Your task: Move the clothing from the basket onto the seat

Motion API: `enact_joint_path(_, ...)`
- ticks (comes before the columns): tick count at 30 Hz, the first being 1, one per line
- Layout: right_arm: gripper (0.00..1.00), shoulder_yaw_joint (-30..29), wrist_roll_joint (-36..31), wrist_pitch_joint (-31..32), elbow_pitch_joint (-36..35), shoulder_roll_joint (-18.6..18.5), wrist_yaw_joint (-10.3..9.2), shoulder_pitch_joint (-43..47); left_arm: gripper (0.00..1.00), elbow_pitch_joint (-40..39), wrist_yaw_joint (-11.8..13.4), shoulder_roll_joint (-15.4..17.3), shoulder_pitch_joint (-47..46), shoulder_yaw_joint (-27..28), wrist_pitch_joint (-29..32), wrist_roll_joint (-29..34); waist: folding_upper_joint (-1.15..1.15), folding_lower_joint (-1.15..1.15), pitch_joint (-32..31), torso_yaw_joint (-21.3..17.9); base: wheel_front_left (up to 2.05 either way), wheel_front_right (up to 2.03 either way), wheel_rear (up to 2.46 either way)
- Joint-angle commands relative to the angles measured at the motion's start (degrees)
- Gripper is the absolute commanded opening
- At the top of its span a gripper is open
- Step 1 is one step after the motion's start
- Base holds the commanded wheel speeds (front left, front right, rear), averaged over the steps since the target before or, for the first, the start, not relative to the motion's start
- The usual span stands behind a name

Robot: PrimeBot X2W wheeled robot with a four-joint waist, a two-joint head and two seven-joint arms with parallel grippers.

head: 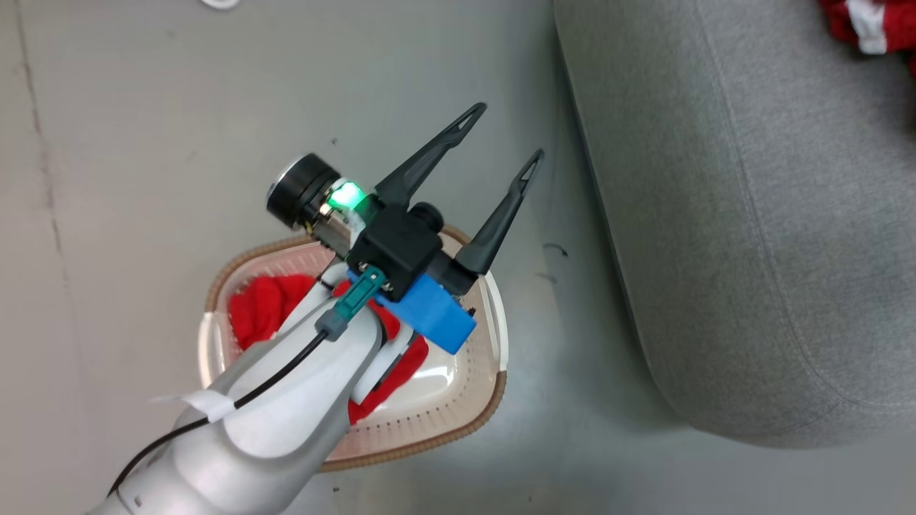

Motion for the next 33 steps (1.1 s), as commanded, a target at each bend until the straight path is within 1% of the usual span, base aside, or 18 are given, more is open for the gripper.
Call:
enact_joint_path(1, 1.00, 1.1, 0.2, 0.0, -1.5, 0.7, 0.03, 2.0, 1.00, -0.1, 0.5, -0.1, 1.3, 1.0, -0.3, -0.3, 0.00, 0.00, -4.7, 1.2, 0.00, 0.00, 0.00)
enact_joint_path(4, 1.00, 4.2, -0.4, 0.0, -5.0, 1.0, 0.02, 5.4, 1.00, -0.7, 1.0, 0.0, 4.6, 3.5, -0.3, -0.4, 0.00, 0.00, -7.7, 2.0, 0.00, 0.00, 0.00)
enact_joint_path(8, 1.00, 7.5, 0.2, 0.0, -8.6, 2.4, 0.03, 8.9, 1.00, -1.2, 1.4, -0.5, 8.8, 7.3, -0.3, -0.1, 0.00, 0.00, -11.4, 3.8, 0.00, 0.00, 0.00)
enact_joint_path(14, 1.00, 12.6, 0.4, 0.0, -12.0, 4.6, 0.03, 13.4, 1.00, -0.9, 1.5, -1.4, 14.2, 13.5, -0.3, 0.6, 0.00, 0.00, -15.4, 6.8, 0.00, 0.00, 0.00)
enact_joint_path(22, 1.00, 17.2, 0.0, 0.0, -13.5, 7.7, 0.03, 17.7, 1.00, -0.9, 1.0, -2.5, 21.0, 21.6, -0.3, 2.7, 0.00, 0.00, -20.2, 10.0, 0.00, 0.00, 0.00)
enact_joint_path(23, 1.00, 17.9, -0.1, 0.0, -13.4, 8.3, 0.03, 18.6, 1.00, -0.7, 0.8, -2.9, 22.8, 23.5, -0.3, 3.3, 0.00, 0.00, -21.4, 10.7, 0.00, 0.00, 0.00)
enact_joint_path(33, 1.00, 20.0, -1.5, 0.0, -13.1, 10.6, 0.03, 23.9, 1.00, -1.5, -0.4, -4.8, 31.0, 31.8, -0.3, 5.7, 0.00, 0.00, -26.6, 12.6, 0.00, 0.00, 0.00)
